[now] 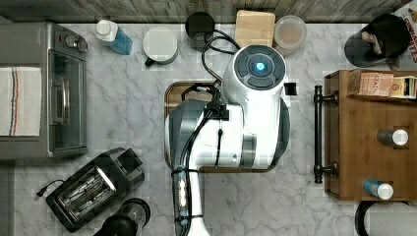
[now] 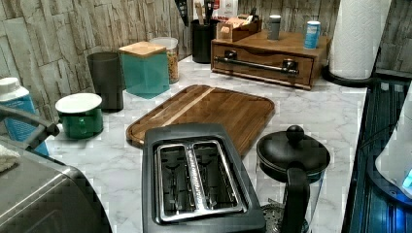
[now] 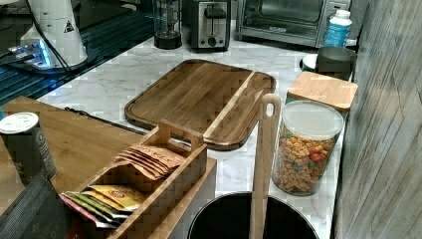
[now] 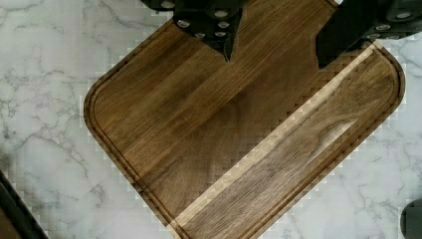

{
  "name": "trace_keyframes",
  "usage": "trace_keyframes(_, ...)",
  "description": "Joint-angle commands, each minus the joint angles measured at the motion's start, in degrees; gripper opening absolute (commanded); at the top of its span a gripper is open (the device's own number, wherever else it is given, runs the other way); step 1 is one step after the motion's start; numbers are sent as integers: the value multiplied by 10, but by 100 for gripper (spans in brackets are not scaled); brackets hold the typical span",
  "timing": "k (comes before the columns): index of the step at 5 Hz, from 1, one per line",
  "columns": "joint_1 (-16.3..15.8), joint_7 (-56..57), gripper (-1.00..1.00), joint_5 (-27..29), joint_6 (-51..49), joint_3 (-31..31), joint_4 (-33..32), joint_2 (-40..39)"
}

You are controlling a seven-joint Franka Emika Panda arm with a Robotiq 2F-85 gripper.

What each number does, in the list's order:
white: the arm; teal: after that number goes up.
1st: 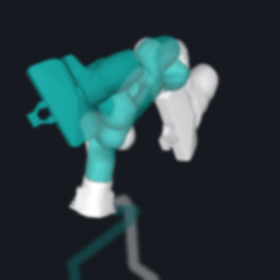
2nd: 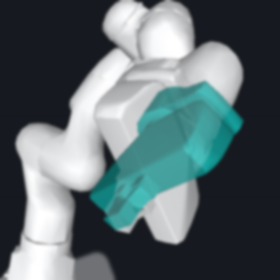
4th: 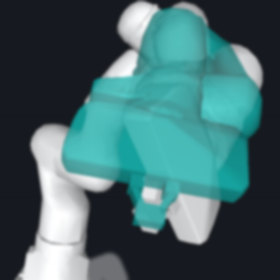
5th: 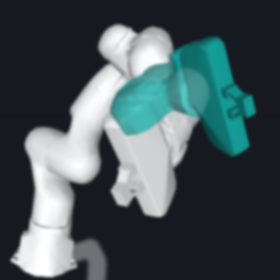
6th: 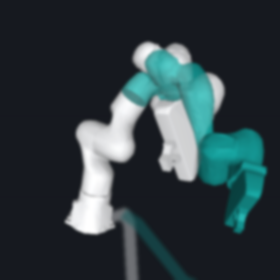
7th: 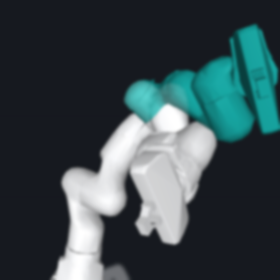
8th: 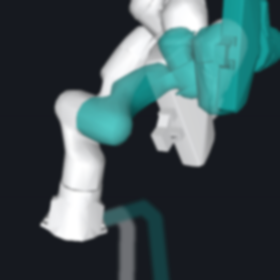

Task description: Open the drawer.

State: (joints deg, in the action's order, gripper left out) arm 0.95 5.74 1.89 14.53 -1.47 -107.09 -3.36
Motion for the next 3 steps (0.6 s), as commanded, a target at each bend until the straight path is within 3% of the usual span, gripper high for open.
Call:
trace_keyframes(1,2,0,100,2,0,2,0,0)
trace_keyframes(2,1,75,100,-10,18,2,-33,16)
trace_keyframes(3,15,176,100,-31,92,-6,-115,52)
